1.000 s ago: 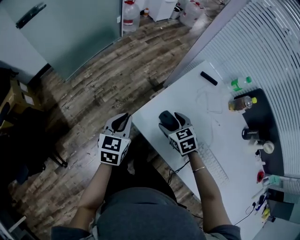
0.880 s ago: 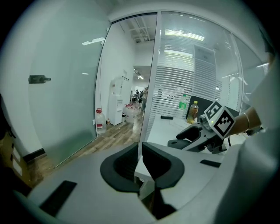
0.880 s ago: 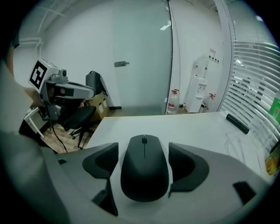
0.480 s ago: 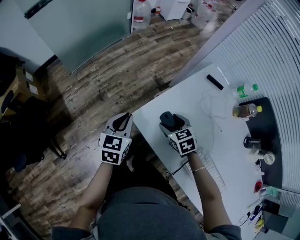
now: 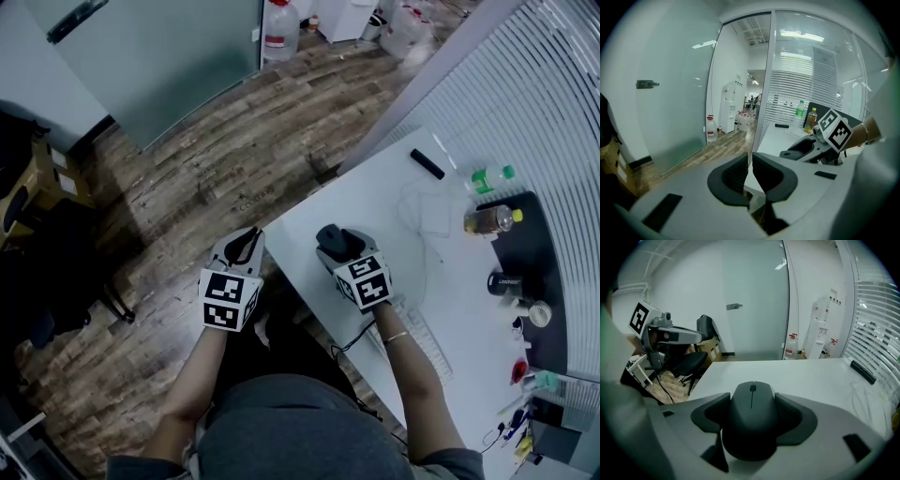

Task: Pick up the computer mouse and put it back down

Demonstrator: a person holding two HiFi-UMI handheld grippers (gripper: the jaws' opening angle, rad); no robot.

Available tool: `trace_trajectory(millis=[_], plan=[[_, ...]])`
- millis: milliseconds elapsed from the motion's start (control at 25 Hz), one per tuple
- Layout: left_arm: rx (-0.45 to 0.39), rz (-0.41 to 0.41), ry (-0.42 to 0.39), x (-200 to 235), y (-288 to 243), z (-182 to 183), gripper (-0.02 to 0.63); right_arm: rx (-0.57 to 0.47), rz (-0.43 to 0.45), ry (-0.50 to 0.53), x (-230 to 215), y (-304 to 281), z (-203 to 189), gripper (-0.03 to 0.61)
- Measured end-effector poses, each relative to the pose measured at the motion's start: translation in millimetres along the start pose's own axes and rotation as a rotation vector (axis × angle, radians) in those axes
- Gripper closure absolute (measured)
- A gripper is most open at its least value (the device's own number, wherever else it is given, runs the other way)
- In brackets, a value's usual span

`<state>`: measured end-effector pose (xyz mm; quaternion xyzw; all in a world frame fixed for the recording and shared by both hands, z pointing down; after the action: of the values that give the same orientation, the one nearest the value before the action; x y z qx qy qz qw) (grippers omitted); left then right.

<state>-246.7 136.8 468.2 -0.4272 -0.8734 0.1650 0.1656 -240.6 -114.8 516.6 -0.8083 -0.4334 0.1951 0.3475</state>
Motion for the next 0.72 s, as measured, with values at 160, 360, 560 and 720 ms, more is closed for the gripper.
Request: trace_trajectory(millis=[160,360,560,720], plan=[[-0.005,-0.009,-0.006,1.3,0.9,1.4,0.569,0.003,-0.003,-0.008,2.5,-0.4,1.9,0.282],[-0.014,-0.033,-0.017,2.1,-1.2,4.0,0.569,-0.020,-0.036,-0.030,6.4,7.3,9.2,0.282],[-0.027,-0.069,-0.026,3.8,-3.4,9.3,0.569,-0.045,-0.085,-0.068,11.0,19.6,16.4,0.282],[-0.031,-0.114,-0.043,0.2,-10.5,13.2,0.570,-0.063,-0.138,-0.127,8.0,35.0,16.5,0.282]])
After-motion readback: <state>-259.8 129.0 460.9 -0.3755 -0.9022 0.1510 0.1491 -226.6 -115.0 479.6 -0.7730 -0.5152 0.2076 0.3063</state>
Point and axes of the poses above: the fingertips, and each gripper's own axes: y backward along the fingers, x to its left, z out of its top, the point moved 10 cm from there along y, backward along the fingers, and after that the axes turned 2 degrees about -x, right-handed, at the moved point
